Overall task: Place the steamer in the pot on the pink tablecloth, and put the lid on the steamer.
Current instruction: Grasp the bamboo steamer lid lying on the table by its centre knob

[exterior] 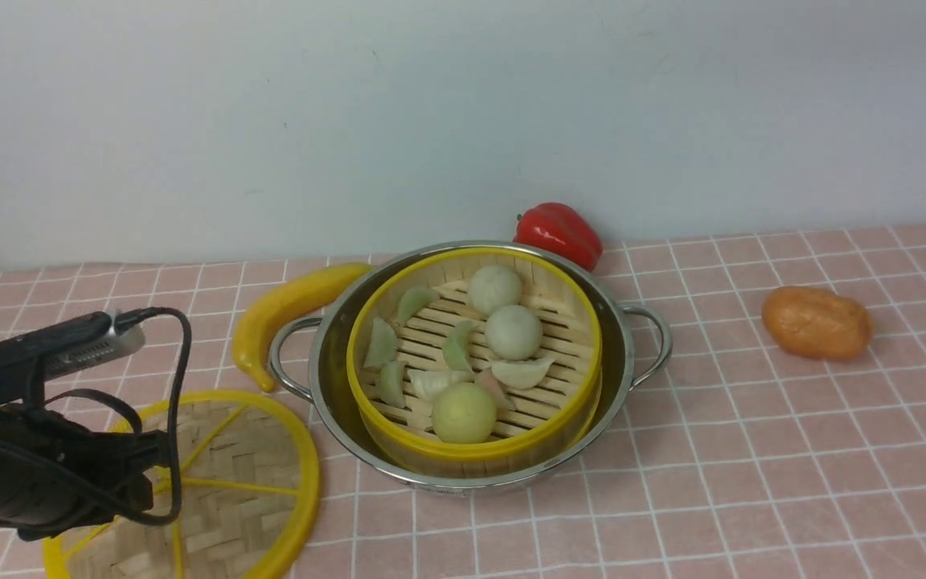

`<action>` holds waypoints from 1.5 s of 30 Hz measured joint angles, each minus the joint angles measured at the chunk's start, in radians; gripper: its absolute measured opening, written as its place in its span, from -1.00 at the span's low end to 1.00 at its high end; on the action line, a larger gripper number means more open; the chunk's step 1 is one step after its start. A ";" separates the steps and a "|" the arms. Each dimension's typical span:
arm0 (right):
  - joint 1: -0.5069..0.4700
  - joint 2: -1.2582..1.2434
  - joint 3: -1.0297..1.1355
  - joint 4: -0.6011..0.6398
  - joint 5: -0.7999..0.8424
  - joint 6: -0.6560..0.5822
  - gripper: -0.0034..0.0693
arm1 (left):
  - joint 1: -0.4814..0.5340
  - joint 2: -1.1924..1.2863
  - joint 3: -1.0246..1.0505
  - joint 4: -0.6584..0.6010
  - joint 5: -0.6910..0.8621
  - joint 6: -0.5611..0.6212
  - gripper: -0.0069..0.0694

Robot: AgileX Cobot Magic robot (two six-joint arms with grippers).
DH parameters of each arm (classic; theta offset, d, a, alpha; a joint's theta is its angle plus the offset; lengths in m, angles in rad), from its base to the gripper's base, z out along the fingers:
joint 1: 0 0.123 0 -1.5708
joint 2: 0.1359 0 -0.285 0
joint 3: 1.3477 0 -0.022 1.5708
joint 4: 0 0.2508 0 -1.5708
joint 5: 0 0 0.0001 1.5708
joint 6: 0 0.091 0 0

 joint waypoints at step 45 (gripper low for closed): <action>0.000 -1.004 0.908 -0.165 0.010 0.063 -0.07 | -0.161 0.352 -0.340 0.356 0.244 -0.258 -0.45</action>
